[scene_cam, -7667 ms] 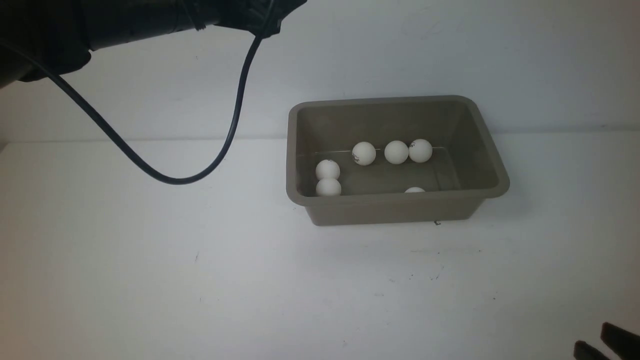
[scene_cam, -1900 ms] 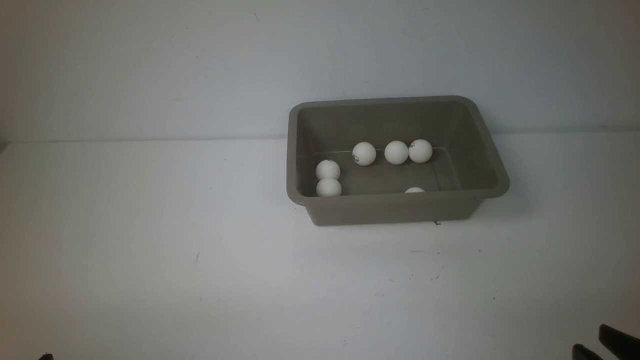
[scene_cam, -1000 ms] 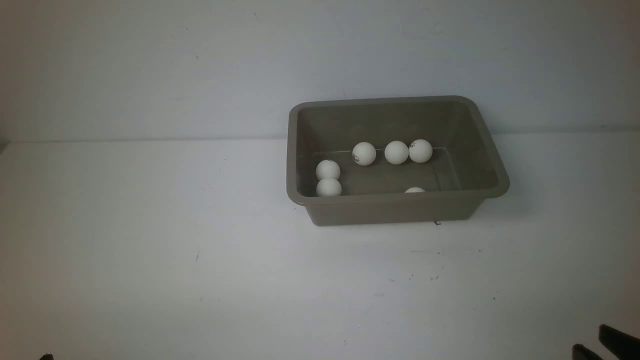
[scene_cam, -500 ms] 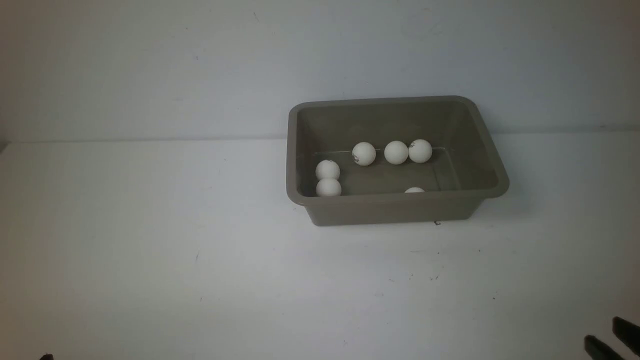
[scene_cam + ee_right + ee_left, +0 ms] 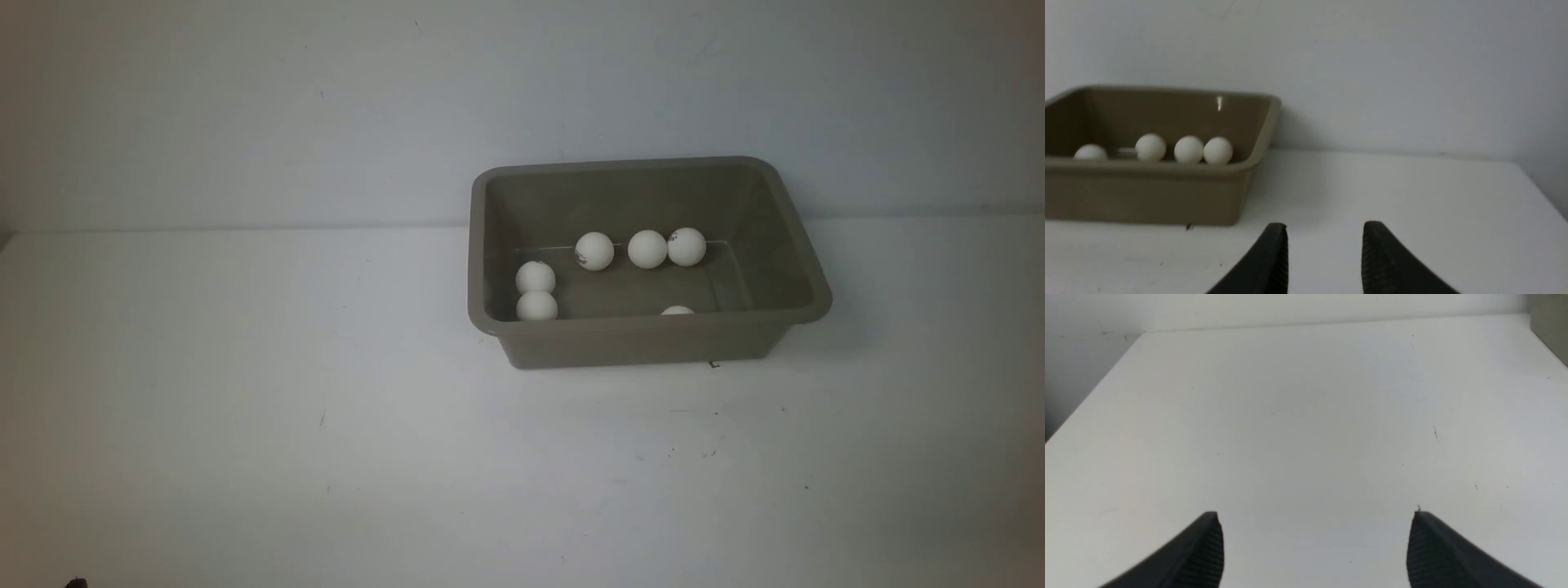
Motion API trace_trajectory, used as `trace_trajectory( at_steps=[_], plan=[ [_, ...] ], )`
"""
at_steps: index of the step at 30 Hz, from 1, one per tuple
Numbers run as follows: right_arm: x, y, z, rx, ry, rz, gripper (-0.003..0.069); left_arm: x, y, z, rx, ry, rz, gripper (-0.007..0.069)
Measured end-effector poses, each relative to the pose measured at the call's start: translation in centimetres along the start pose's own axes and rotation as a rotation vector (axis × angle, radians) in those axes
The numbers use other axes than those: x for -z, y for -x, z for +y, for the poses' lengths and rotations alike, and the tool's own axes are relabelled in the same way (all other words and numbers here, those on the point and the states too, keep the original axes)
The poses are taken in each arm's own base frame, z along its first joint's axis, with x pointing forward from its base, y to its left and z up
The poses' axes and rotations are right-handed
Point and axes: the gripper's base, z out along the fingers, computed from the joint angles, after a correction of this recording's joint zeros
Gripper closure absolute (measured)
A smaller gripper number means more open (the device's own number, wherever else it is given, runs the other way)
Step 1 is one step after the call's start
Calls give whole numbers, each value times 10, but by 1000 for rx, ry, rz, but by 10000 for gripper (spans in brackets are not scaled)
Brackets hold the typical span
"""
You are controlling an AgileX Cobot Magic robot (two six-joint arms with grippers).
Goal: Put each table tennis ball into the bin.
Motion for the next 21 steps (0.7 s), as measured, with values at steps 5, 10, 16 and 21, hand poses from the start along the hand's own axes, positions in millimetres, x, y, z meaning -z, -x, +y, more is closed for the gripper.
trace_trajectory(
  at_steps=[5, 10, 16, 21],
  plan=[
    [0, 0, 0, -20, -4, 0, 416, 0, 0, 0, 0, 0, 0, 80],
    [0, 5, 0, -24, 2, -14, 416, 0, 0, 0, 0, 0, 0, 80],
    [2, 21, 1, 13, 16, -63, 416, 0, 0, 0, 0, 0, 0, 80],
    [3, 27, 2, 10, 23, -80, 416, 0, 0, 0, 0, 0, 0, 80]
  ],
)
